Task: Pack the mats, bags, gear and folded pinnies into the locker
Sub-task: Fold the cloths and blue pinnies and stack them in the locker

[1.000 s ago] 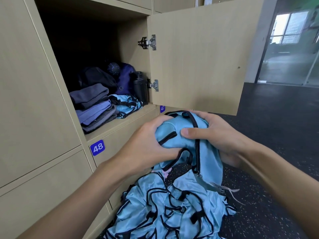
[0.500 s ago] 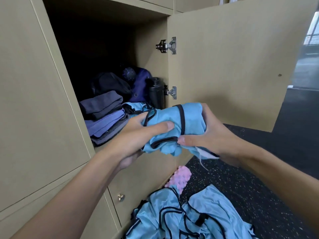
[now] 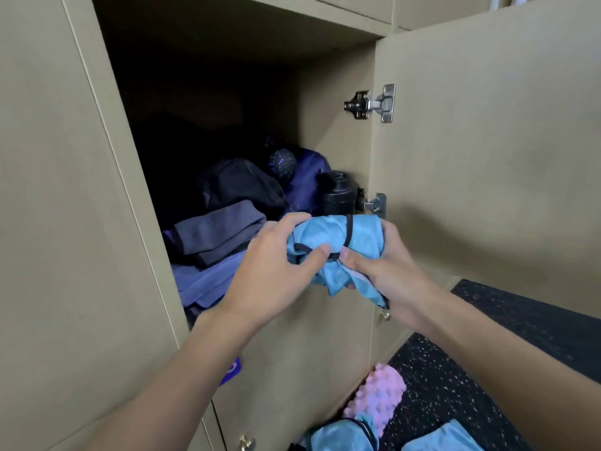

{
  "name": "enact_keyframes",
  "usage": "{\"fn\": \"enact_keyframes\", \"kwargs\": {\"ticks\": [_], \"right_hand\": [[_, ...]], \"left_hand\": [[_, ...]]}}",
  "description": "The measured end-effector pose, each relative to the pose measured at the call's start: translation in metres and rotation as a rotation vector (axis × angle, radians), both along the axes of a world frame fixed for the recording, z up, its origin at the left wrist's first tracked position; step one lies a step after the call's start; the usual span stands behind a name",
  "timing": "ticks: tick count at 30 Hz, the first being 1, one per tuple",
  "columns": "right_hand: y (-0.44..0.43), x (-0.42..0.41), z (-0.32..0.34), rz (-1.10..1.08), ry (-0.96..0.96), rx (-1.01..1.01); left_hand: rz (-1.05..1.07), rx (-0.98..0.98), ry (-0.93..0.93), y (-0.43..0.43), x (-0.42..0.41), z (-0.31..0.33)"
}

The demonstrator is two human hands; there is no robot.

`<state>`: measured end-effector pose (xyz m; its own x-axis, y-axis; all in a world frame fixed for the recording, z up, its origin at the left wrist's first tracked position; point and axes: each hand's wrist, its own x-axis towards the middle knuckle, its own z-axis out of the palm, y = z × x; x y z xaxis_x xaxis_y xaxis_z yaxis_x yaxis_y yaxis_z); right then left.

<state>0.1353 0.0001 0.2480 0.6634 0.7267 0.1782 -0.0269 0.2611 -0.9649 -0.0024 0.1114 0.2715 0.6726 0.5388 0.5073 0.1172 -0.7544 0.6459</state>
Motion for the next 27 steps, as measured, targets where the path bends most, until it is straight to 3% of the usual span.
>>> {"fn": "enact_keyframes", "kwargs": {"ticks": [6,12,19,27], "right_hand": [[0.056,0.035,0.015,0.035,-0.091,-0.053],[0.11,0.057,0.018,0.024,-0.126,-0.056],[0.14,0.057,-0.008,-0.3,-0.612,-0.106],[0.156,0.041,-0.021,-0.304,-0.597,-0.147]], "left_hand": [[0.339,0.479,0.13,0.048,0.024,0.018],[0.377,0.362,0.281,0.087,0.033,0.007],[0.394,0.498,0.444,0.101,0.036,-0.026],[0.375,0.523,0.339,0.101,0.04,-0.029]]}}
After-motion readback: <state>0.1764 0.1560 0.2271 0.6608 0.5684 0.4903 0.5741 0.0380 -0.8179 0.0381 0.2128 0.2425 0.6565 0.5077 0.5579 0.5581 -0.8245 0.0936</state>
